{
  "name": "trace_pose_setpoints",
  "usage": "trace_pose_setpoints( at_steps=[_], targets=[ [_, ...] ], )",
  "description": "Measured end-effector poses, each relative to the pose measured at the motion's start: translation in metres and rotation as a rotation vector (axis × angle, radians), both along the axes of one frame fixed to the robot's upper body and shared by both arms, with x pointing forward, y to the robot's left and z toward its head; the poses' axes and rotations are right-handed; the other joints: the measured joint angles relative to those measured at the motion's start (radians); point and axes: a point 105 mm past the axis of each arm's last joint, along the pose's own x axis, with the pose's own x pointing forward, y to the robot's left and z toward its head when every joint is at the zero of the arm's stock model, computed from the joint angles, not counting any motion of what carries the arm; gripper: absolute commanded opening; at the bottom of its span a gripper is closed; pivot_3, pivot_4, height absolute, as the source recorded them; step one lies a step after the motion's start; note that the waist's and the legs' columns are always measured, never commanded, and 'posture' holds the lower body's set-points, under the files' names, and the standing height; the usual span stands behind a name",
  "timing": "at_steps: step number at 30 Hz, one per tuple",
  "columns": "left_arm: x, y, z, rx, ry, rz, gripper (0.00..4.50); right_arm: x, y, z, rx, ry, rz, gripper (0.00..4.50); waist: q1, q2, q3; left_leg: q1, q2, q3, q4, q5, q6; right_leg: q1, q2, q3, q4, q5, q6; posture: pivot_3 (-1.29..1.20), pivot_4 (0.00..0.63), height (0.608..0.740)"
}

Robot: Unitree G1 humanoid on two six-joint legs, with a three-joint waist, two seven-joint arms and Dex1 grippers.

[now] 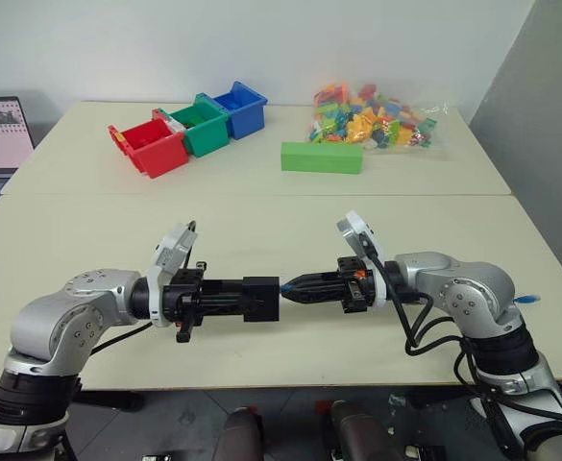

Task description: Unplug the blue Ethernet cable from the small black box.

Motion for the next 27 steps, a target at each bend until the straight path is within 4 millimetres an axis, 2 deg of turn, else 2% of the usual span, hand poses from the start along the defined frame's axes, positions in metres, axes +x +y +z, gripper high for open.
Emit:
trace_pose_setpoints(
  at_steps=[4,8,12,14,18,20,21,24,25,27],
  targets=[
    [0.002,0.011,-0.001,0.005,0.002,0.066,0.77,0.010,-0.029,-0.022,-0.078,0.050,-0.111,0.04,0.001,0.000,0.000,0.000,0.000,0.000,0.000,0.000,0.000,0.000,0.000,0.000,0.000,0.000,0.000,0.00,0.150,0.740],
    [0.002,0.017,-0.003,0.007,0.006,0.112,0.77,0.021,-0.042,-0.025,-0.078,0.012,-0.204,0.04,-0.001,0.000,0.000,0.000,0.000,0.000,0.000,0.000,0.000,0.000,0.000,0.000,0.000,0.000,0.000,0.00,0.150,0.740],
    [0.007,0.022,-0.005,0.009,0.003,0.173,0.77,0.067,-0.055,-0.033,-0.113,-0.174,-0.480,0.04,-0.004,0.000,0.000,0.000,0.000,0.001,0.000,0.000,0.000,-0.001,0.000,0.001,0.000,0.000,0.000,0.00,0.150,0.740],
    [0.011,0.021,-0.006,-0.004,-0.009,0.209,0.77,0.103,-0.064,-0.039,-0.198,-0.319,-0.677,0.04,-0.004,0.000,0.000,0.000,0.000,0.002,0.000,0.000,0.000,-0.001,0.000,0.001,0.000,0.000,0.000,0.00,0.150,0.740],
    [0.019,0.021,-0.008,0.001,-0.033,0.266,0.77,0.139,-0.084,-0.054,-0.372,-0.505,-0.887,0.04,0.001,0.000,0.000,-0.001,0.000,0.004,0.000,0.000,0.000,-0.001,-0.001,0.002,-0.001,0.001,-0.002,0.00,0.150,0.740],
    [0.022,0.019,-0.008,-0.004,-0.047,0.280,0.77,0.148,-0.087,-0.059,-0.406,-0.531,-0.948,0.75,0.001,0.000,0.001,-0.001,0.000,0.004,0.000,0.000,0.000,-0.001,-0.001,0.003,-0.001,0.001,-0.002,0.00,0.150,0.740],
    [0.024,0.019,-0.007,0.000,-0.061,0.293,0.77,0.152,-0.088,-0.063,-0.422,-0.543,-0.972,0.87,0.000,0.000,0.001,-0.001,0.000,0.004,-0.001,0.000,0.000,-0.001,-0.001,0.003,-0.001,0.002,-0.003,0.00,0.150,0.740],
    [0.029,0.020,-0.008,0.013,-0.094,0.329,0.77,0.154,-0.090,-0.067,-0.432,-0.543,-0.981,1.59,0.000,0.000,0.001,-0.001,0.000,0.004,-0.001,0.000,0.000,-0.001,-0.001,0.003,-0.001,0.002,-0.003,0.00,0.150,0.740],
    [0.036,0.022,-0.009,0.017,-0.122,0.374,0.77,0.153,-0.090,-0.066,-0.423,-0.541,-0.965,1.98,0.000,0.000,0.001,0.000,0.000,0.004,0.000,0.000,0.000,-0.001,-0.001,0.003,0.000,0.002,-0.003,0.00,0.150,0.740],
    [0.047,0.025,-0.010,0.019,-0.152,0.438,0.77,0.149,-0.087,-0.062,-0.401,-0.545,-0.923,2.30,0.003,0.000,0.001,0.000,0.000,0.004,0.000,0.000,0.000,-0.001,-0.001,0.002,0.000,0.002,-0.003,0.00,0.150,0.740]
  ],
)
